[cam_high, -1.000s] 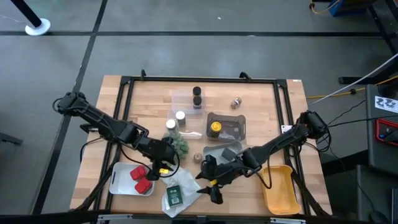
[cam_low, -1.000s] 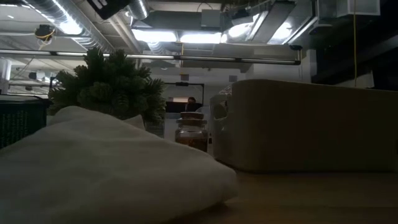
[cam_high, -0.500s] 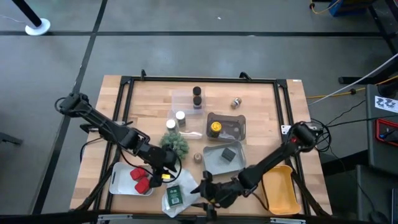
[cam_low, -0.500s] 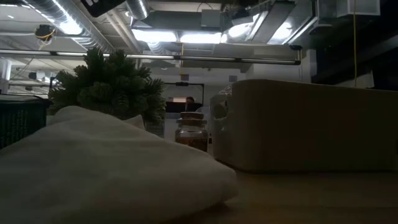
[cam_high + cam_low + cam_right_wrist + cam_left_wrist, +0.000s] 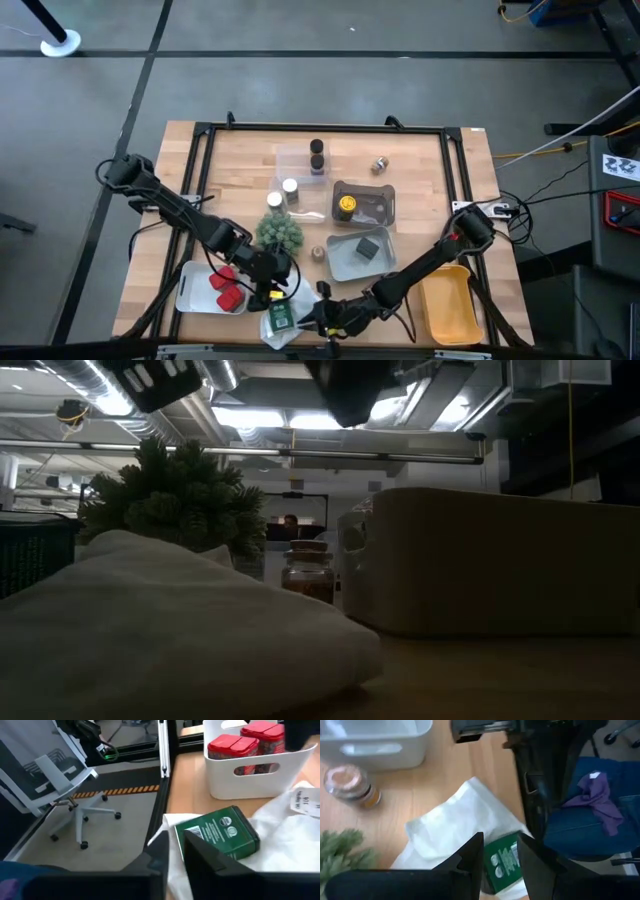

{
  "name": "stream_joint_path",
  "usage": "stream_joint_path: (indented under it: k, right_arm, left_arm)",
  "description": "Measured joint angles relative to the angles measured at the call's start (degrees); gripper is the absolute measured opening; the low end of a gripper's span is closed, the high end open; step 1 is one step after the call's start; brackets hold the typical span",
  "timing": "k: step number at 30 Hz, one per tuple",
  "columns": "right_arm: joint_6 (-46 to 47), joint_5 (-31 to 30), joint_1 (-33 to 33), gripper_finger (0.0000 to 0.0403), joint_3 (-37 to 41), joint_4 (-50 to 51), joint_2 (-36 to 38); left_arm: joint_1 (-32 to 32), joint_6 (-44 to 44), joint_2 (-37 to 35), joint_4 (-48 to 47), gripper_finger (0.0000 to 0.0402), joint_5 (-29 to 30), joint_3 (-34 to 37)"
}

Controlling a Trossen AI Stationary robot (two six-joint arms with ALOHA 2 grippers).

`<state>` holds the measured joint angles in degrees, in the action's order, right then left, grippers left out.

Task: Sort spices by type
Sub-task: Put the green seasoning can into the gray bin

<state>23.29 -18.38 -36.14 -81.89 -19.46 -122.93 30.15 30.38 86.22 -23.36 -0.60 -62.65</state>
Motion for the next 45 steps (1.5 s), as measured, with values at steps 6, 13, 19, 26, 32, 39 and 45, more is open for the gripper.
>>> stream_joint_path:
  k: [6,13,19,26,32,39,45]
  right_arm:
    - [-1.2,3.04,1.83,0.0006,-0.02,-4.14,-2.95]
    - [-1.23,4.82,3.32,0.001,0.0,-5.2,-3.85]
    - [-3.63,6.0,3.1,0.0008,-0.02,-6.87,-3.77]
    - [0.77,5.05,2.43,0.0005,-1.97,-5.19,-3.77]
    - [3.92,1.18,0.29,0.0003,-7.09,5.45,-3.77]
    - [3.91,-0.1,0.64,0.0003,-11.75,15.64,-3.77]
    - [3.86,0.78,1.26,0.0004,-11.91,17.33,-3.77]
  left_arm:
    - [0.0,0.54,0.34,-0.06,0.0102,0.01,0.0]
    - [-0.17,-1.03,0.34,-0.15,0.0102,0.14,0.0]
    - [-0.2,-0.8,0.34,-0.08,0.0102,0.93,0.0]
    - [-0.13,3.59,0.34,-1.79,0.0102,0.97,0.0]
    - [2.47,4.95,0.48,-2.8,0.0102,0.78,0.0]
    - [7.07,8.34,1.8,-2.37,0.0102,1.01,0.0]
    - [8.89,12.58,5.99,-2.57,0.0102,2.38,0.0]
